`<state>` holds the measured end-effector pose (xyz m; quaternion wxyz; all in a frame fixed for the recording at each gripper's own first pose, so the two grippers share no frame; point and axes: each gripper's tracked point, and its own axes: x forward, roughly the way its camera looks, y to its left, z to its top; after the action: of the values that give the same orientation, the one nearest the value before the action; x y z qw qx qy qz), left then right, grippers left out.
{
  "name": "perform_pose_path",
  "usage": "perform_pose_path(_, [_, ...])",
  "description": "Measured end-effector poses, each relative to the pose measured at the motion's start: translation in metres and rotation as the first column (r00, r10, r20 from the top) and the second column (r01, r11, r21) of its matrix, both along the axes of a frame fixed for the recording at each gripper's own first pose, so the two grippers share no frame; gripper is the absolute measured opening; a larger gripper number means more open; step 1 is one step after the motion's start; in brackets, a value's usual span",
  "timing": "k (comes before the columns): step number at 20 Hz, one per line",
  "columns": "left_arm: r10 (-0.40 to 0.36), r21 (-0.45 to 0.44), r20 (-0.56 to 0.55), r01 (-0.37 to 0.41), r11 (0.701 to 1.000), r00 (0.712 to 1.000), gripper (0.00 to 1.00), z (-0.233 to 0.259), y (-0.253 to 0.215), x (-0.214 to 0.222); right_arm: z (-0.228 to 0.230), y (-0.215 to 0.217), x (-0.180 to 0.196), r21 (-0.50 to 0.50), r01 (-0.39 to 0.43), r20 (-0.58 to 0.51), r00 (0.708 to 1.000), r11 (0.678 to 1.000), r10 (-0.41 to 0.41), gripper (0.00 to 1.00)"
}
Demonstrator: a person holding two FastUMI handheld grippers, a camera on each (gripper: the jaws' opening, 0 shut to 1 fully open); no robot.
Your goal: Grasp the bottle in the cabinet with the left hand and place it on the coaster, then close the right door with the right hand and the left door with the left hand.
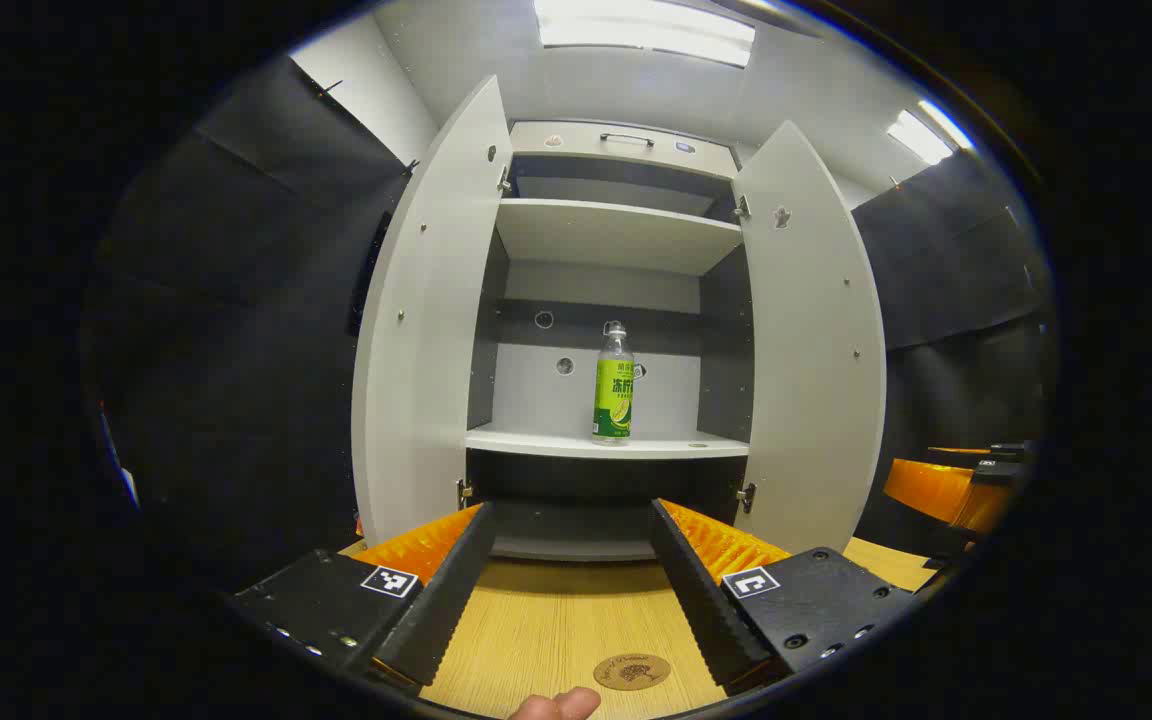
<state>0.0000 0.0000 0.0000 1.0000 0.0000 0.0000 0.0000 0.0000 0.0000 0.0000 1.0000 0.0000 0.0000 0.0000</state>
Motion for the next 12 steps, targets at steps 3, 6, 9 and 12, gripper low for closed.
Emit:
perform_pose_path(3, [-0.017, -0.001, -0.004, 0.017, 1.0, 1.0, 0.94, -0.0004, -0.0022, 0.0002, 0.0012, -0.0001, -0.0022, -0.004, -0.001, 0.0, 1.0, 1.0, 0.001, 0.83])
perform_pose_path(6, [-0.029, -0.003, 0.002, 0.029, 1.0, 1.0, 0.94, 0.0019, -0.004, 0.0011, 0.0012, -0.0012, -0.0027, -0.002, 0.008, 0.004, 1.0, 1.0, -0.008, 0.83])
perform_pose_path(9, [-0.038, 0.001, 0.002, 0.038, 0.999, 0.999, 0.95, 0.0017, -0.0084, 0.0004, 0.0006, -0.0006, -0.0033, 0.003, 0.009, 0.001, 1.0, 1.0, -0.009, 0.83])
perform_pose_path(12, [-0.037, 0.0, 0.002, 0.037, 0.999, 0.999, 0.94, 0.0015, -0.007, -0.0004, -0.0004, 0.0004, -0.0041, 0.004, 0.007, 0.0, 1.0, 1.0, -0.007, 0.83])
